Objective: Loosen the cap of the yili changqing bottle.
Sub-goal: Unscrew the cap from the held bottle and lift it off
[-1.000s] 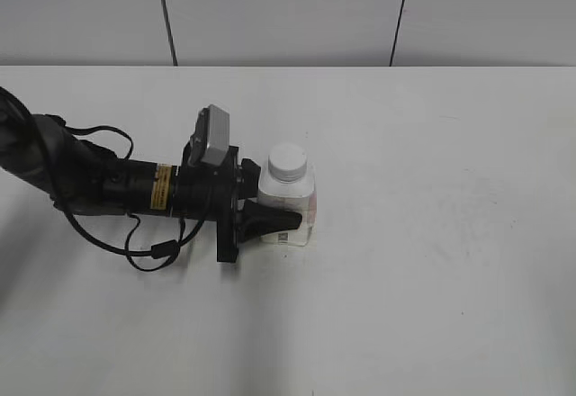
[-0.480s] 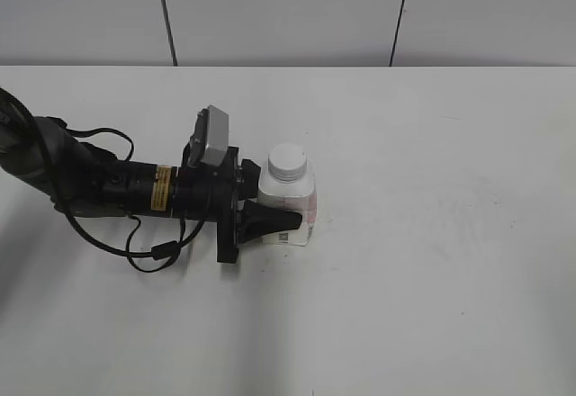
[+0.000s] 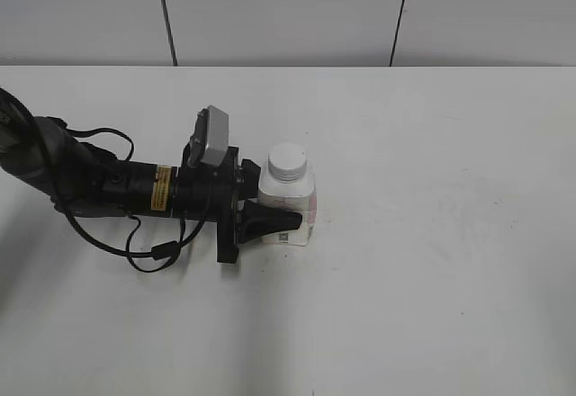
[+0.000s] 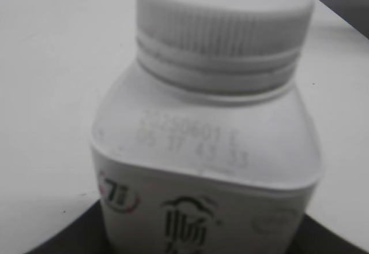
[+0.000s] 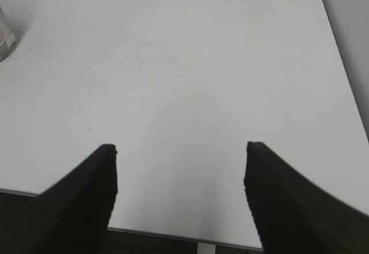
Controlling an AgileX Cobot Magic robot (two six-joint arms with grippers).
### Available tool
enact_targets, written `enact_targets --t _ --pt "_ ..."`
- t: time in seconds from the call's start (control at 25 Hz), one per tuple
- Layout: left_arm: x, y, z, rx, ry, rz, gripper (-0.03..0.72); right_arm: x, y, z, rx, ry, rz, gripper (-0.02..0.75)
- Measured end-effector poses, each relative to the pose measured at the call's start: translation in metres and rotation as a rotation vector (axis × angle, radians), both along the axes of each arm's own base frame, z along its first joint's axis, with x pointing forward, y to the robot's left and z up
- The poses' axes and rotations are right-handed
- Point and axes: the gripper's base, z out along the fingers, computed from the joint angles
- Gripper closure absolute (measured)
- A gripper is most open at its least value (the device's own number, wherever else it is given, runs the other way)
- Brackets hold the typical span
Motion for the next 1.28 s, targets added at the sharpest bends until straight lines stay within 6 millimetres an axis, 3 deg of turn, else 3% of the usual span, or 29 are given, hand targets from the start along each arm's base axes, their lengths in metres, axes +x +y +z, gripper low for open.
enact_targets --t 0.4,0.8,1.0,1.28 --pt "0.000 0.000 0.000 -0.002 0.000 0.000 0.288 0.000 0.000 0.000 0.000 0.000 0.000 0.192" --pt "0.000 0.000 0.000 -0.003 0.000 -0.001 0.280 0.003 0.002 0.001 0.057 0.029 -0.007 0.192" --pt "0.000 0.000 0.000 -0.003 0.000 -0.001 0.280 0.032 0.010 0.012 0.122 0.198 0.012 0.192" --pt "0.000 0.000 0.000 -0.003 0.000 -0.001 0.279 0.086 0.015 0.035 0.153 0.406 -0.015 0.192"
